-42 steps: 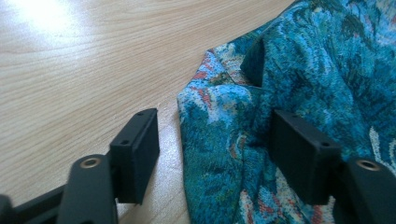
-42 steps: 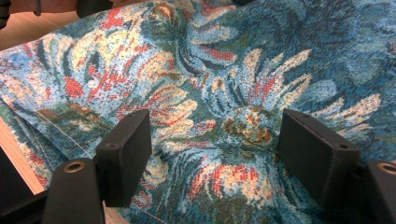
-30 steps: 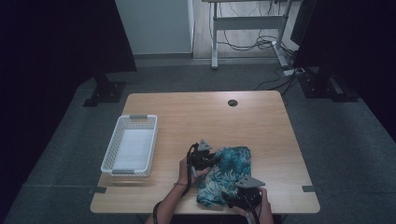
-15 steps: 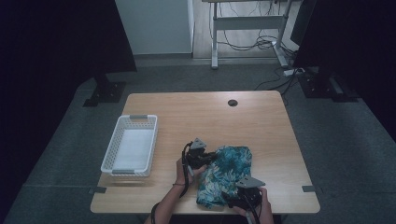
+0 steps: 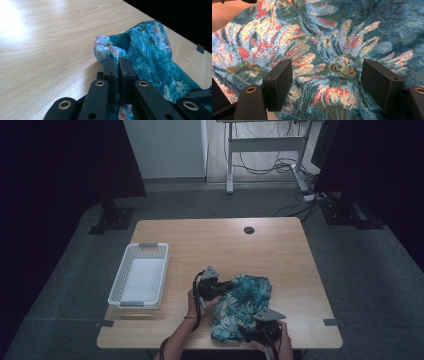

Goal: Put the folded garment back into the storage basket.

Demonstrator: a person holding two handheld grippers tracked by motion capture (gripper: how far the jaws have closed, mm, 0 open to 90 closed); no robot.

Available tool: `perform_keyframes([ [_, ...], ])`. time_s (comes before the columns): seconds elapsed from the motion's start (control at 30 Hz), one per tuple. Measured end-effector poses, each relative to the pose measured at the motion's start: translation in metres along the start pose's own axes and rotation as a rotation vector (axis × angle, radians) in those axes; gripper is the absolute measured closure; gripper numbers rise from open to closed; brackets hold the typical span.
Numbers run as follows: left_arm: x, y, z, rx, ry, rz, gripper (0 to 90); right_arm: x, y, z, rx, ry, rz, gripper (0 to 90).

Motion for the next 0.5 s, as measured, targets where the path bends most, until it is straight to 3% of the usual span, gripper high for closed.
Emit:
perform_keyframes([
  [0.17, -0.002, 0.003, 0.004, 0.013, -0.001, 0.014, 85.7, 0.005, 0.002, 0.007, 0.027, -0.021, -0.008, 23.6],
  [0.4, -0.005, 0.001, 0.005, 0.015, -0.005, 0.031, 85.7, 0.016, 0.000, 0.006, 0.006, -0.160, 0.016, 13.6],
  [0.5, -0.005, 0.001, 0.004, 0.015, -0.006, 0.031, 85.7, 0.017, 0.000, 0.004, -0.002, -0.180, 0.022, 12.7],
])
Point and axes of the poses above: each handheld gripper's, and its own axes: z roughly backward along the jaws, y roughly out of its top, x roughly to its right, the point moved 9 cm from there along -z, roughly forward along the jaws, and after that the axes turned 4 degrees about -y, right-handed, at the moved point
